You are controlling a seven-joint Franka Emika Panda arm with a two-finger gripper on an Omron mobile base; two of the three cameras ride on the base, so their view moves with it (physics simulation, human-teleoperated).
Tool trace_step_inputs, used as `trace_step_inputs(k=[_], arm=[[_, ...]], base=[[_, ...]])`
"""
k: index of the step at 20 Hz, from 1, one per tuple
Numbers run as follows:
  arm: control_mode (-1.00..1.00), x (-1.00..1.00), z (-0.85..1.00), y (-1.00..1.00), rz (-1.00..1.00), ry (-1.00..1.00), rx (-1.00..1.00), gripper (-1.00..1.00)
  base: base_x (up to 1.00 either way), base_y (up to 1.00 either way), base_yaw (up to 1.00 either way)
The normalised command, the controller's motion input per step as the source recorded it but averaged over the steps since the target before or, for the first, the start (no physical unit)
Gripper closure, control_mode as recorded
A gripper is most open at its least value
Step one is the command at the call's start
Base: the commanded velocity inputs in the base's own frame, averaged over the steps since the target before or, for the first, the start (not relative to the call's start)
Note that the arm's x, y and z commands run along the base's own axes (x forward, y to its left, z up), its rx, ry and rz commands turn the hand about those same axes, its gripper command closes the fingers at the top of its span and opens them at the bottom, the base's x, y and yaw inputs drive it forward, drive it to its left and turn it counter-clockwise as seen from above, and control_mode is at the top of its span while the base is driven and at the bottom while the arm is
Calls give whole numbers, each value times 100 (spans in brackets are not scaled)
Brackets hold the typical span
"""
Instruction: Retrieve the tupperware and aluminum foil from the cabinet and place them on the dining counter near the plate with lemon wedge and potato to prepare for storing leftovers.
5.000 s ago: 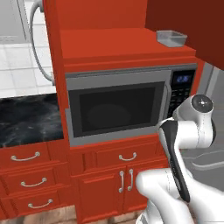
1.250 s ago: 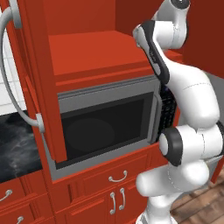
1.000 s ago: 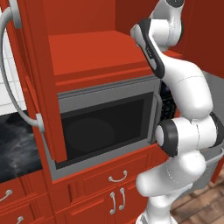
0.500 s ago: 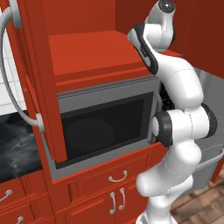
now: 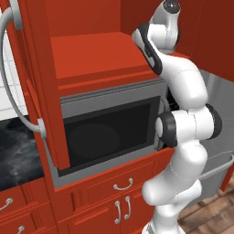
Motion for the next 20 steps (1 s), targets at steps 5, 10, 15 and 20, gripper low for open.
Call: trace_step_inputs(k=[5,10,15,20], arm=[[-100,32,-25,0,4,5,0,-100],[-100,26,-47,0,3,10,0,100],[-100,3,-61,0,0,5,0,100],[-100,0,-65,-14,0,-3,0,100]], base=[[0,0,0],[0,0,0],[0,0,0],[0,0,0]])
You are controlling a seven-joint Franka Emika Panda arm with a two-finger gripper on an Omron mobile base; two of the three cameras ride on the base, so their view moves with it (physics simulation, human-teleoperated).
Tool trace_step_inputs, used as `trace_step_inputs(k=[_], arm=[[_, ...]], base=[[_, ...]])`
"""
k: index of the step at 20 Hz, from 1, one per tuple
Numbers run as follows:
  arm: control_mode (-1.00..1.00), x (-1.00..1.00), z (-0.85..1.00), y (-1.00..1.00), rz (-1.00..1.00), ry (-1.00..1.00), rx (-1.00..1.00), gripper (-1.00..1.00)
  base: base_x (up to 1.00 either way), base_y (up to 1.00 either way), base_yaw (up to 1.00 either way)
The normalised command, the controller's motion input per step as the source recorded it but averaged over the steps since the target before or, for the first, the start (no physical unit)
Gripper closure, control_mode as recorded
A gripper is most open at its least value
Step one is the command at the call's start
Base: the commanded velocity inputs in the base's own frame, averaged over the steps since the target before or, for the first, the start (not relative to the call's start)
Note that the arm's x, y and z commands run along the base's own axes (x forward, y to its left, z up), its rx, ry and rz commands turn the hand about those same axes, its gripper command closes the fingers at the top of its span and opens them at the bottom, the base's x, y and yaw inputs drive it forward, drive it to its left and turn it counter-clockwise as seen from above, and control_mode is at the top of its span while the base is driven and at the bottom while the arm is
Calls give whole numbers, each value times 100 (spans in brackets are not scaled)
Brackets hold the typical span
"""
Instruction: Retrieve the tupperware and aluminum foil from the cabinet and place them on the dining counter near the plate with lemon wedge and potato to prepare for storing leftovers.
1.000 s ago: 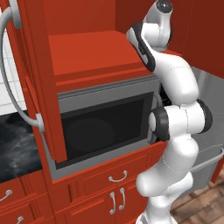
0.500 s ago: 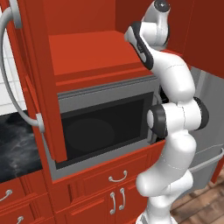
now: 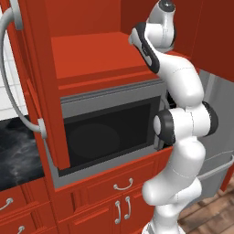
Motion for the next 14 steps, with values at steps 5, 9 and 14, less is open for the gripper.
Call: trace_step_inputs(k=[5,9,14], arm=[[-100,-8,-42,-4,-2,-15,0,100],[-100,-49,-9,0,-1,-16,0,100],[-100,-98,4,0,-2,1,0,100]], base=[[0,0,0],[0,0,0],[0,0,0]])
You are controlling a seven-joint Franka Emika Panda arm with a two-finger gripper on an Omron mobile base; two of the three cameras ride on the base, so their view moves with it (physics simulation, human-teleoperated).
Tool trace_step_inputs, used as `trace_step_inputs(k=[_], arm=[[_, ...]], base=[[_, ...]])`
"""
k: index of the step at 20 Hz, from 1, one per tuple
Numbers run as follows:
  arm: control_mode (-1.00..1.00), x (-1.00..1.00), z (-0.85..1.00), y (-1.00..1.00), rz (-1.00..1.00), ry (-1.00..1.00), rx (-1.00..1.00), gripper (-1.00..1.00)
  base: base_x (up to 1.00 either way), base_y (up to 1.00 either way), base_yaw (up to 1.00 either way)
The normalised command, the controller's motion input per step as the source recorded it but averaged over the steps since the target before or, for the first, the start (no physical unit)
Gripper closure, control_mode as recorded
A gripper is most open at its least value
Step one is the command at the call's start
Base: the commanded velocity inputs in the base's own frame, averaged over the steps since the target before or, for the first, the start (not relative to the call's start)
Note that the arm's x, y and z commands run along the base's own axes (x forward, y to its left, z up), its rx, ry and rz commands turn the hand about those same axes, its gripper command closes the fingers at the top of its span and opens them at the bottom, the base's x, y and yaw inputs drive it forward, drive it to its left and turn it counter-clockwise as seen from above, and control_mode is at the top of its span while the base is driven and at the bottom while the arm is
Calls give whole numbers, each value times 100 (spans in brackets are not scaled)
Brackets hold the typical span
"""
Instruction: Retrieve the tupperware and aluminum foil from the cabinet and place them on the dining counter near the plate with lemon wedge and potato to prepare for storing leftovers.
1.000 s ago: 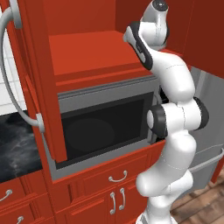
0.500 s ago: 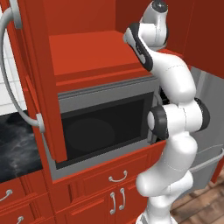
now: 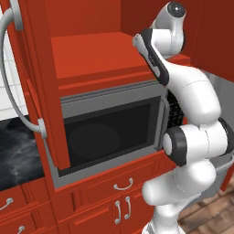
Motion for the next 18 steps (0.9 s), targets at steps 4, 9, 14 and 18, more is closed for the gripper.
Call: trace_step_inputs(k=[4,9,14,18], arm=[[-100,-100,15,0,-2,14,3,100],[-100,-100,-1,4,-2,19,7,100],[-100,-100,-40,1,0,23,3,100],[-100,-100,-70,3,0,22,0,100]], base=[[0,0,0],[0,0,0],[0,0,0],[0,0,0]])
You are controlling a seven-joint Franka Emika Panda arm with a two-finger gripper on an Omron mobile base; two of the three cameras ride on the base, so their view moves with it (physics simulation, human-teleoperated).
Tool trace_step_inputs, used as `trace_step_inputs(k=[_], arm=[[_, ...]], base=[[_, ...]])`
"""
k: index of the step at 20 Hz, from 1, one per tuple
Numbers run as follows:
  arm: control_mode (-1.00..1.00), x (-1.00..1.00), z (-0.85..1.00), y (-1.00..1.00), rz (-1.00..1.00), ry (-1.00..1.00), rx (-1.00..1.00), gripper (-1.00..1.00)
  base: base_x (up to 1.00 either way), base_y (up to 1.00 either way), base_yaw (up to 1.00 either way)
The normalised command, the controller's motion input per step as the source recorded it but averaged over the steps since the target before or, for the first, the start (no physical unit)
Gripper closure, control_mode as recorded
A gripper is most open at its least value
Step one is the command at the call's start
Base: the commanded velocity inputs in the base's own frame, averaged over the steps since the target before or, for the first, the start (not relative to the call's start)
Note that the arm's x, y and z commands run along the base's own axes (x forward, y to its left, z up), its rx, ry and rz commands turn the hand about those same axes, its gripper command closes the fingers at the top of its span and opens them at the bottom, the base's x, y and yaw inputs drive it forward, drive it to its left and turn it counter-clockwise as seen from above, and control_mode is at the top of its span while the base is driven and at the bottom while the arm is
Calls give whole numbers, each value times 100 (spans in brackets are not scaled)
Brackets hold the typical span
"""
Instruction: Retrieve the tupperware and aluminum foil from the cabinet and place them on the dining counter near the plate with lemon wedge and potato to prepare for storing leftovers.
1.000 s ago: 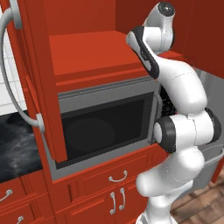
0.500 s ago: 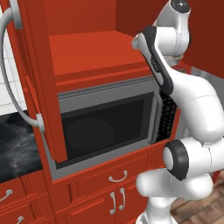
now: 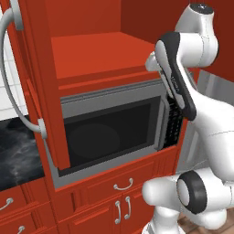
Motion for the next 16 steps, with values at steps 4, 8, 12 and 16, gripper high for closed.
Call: trace_step_inputs(k=[4,8,12,16], arm=[[-100,-91,-81,2,0,27,-1,100],[-100,-78,-77,5,0,27,-3,100],[-100,-53,-71,2,0,16,-7,100],[-100,-18,-49,0,0,6,-6,100]], base=[[0,0,0],[0,0,0],[0,0,0],[0,0,0]])
